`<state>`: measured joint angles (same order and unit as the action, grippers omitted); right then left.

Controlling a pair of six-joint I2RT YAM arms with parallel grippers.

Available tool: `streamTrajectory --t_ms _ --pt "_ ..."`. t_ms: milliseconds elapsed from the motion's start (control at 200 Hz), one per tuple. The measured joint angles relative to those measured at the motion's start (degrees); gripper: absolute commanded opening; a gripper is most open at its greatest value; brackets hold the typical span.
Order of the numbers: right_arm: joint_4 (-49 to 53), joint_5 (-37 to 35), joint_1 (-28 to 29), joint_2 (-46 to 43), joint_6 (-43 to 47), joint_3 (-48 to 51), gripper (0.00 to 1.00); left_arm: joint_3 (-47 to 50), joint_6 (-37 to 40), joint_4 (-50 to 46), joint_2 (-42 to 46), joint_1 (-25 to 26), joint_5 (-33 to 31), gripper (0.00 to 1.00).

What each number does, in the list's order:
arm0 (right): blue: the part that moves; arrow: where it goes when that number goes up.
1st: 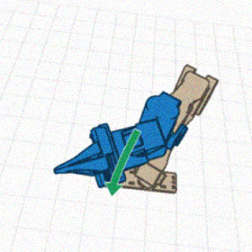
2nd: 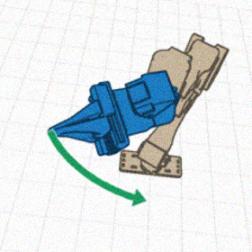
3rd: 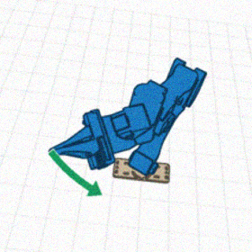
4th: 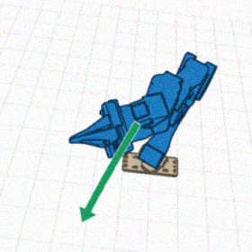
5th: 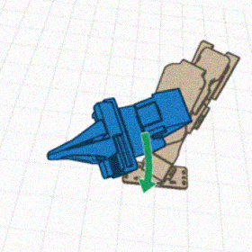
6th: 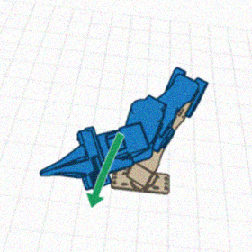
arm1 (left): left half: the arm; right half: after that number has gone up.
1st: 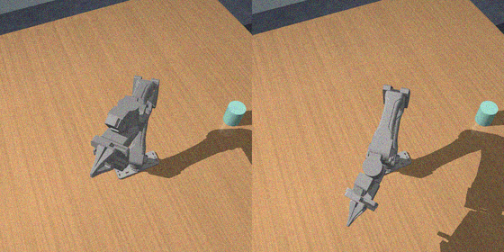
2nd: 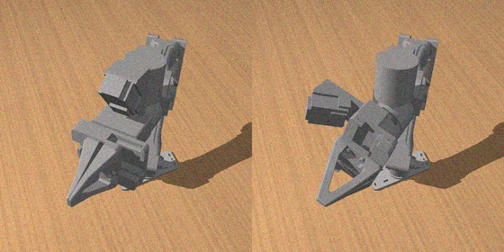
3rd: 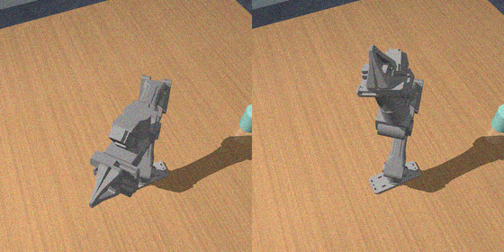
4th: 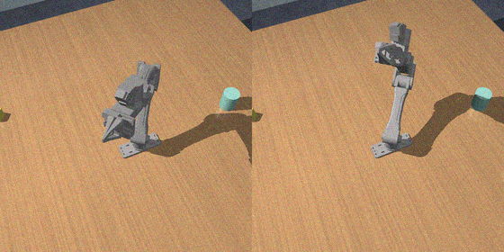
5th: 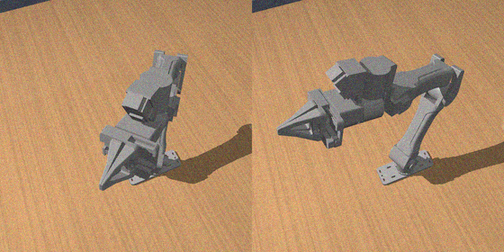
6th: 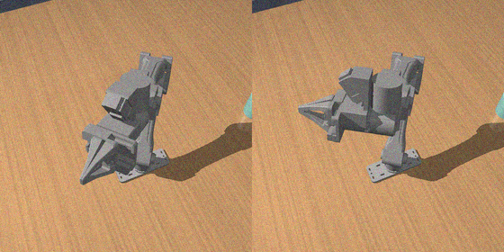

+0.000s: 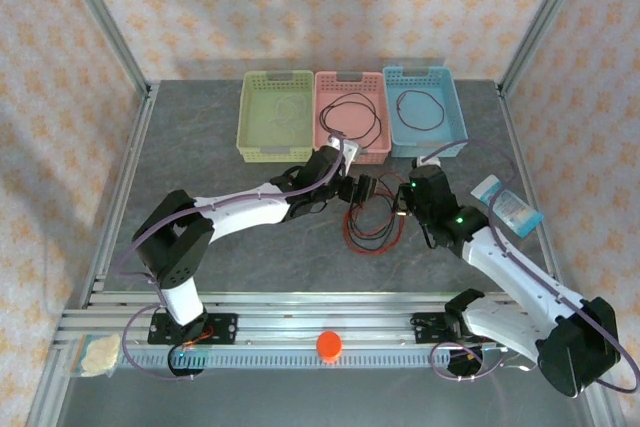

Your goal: Untangle the cables

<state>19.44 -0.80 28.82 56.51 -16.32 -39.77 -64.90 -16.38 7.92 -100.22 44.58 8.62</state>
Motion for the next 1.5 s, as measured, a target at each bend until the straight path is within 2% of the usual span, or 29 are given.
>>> streamTrajectory --t_ms 280,671,791,981,1086,1126,1156,1197,1277,1322,1392,1497 --pt "1.09 1.38 0.0 3.82 -8.26 -4.83 0.0 7.45 -2.49 5.07 5.05 0.07 11.45 0.76" --pt "2.27 4.76 -0.44 6.86 -12.44 -7.23 0.0 8.37 -4.57 9.38 2.43 4.44 22.18 0.75" --pt "2.47 4.96 -0.66 7.04 -12.76 -7.28 0.0 8.37 -4.63 9.51 1.29 4.57 23.43 0.55" --pt "2.91 4.85 -0.85 7.04 -13.55 -7.28 0.0 8.37 -4.63 9.49 1.05 4.57 23.76 0.29" --pt "3.08 4.87 -1.03 7.04 -13.79 -7.28 0.0 8.37 -4.52 9.49 0.87 4.57 23.71 0.06" --pt "3.13 4.9 -1.05 7.04 -13.94 -7.28 0.0 8.37 -4.42 9.51 0.72 4.57 23.76 0.0" --pt "3.1 4.9 -1.09 7.04 -14.16 -7.28 0.0 8.37 -4.37 9.46 0.66 4.57 23.67 0.0" --pt "3.1 4.9 -1.14 7.04 -14.45 -7.28 0.1 8.37 -4.59 9.49 0.59 4.57 23.76 0.0" --pt "2.89 5.01 -1.53 6.88 -15.93 -7.26 0.42 8.37 -4.55 9.51 0.59 4.57 23.61 0.0" --pt "2.36 5.29 -2.01 6.62 -16.28 -7.13 0.56 8.37 -4.57 9.46 0.59 4.57 23.61 0.0" --pt "1.33 6.01 -3.26 5.95 -17.29 -6.45 0.65 8.37 -4.57 9.49 0.59 4.57 23.56 0.0" --pt "0.33 7.26 -5.11 5.66 -19.52 -4.94 0.67 8.37 -4.55 9.44 0.59 4.57 23.54 0.0"
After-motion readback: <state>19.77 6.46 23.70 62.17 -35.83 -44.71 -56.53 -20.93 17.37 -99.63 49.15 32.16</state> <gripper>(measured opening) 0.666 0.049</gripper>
